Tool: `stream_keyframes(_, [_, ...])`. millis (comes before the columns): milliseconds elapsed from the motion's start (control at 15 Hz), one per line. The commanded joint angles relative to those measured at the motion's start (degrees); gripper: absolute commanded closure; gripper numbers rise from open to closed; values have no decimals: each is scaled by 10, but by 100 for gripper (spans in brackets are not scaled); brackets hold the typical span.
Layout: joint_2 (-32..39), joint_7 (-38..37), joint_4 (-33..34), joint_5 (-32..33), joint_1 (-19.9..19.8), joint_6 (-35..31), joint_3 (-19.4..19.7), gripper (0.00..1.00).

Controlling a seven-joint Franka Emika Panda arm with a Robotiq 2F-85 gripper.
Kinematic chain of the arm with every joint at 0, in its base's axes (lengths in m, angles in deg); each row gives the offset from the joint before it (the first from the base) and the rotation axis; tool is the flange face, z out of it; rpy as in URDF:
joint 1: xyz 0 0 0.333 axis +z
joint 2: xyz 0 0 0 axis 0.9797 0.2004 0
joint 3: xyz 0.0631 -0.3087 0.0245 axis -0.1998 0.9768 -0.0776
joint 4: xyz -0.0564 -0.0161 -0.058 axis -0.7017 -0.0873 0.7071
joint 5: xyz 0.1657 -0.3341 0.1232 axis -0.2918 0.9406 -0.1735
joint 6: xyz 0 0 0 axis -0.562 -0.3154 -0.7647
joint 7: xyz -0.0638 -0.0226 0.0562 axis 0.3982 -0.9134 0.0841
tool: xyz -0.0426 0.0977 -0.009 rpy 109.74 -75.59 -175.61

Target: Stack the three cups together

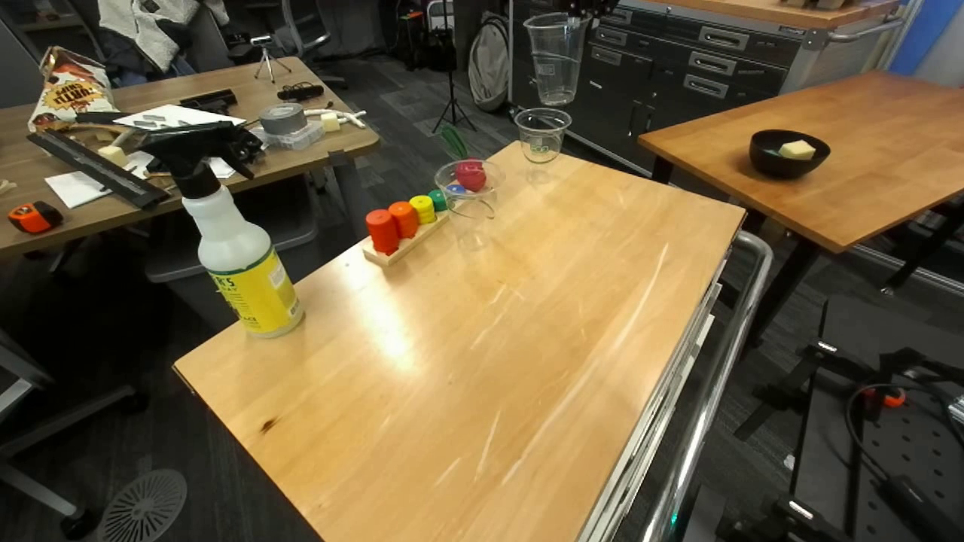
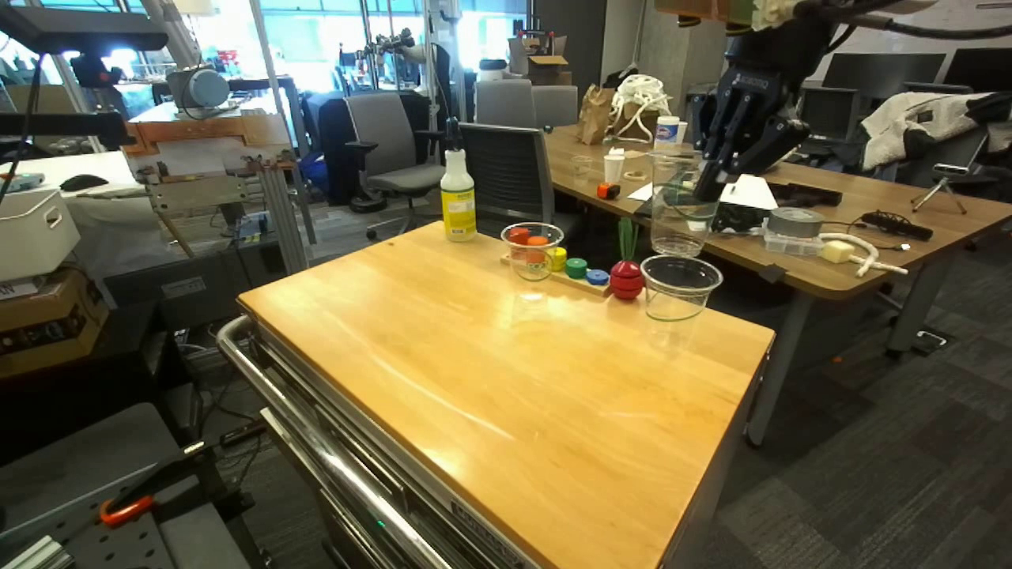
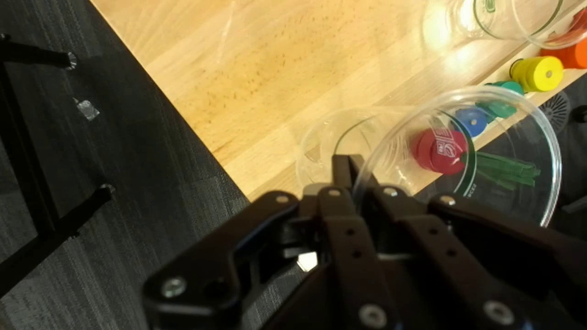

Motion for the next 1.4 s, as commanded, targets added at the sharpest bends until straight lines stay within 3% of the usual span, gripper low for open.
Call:
stream_keyframes(0, [8,24,11,-5,-1,20,-12,99])
stream_keyframes(667, [33,24,-7,0,4,-91,-10,99])
stream_keyframes(1133, [39,30,-33,-8,-11,-101,-15,99])
stream_keyframes(1200, [36,38,-42,-10,-13,-98,-18,70])
stream_keyframes(1333, [32,46,-54,-7,-11,-101,-19,62])
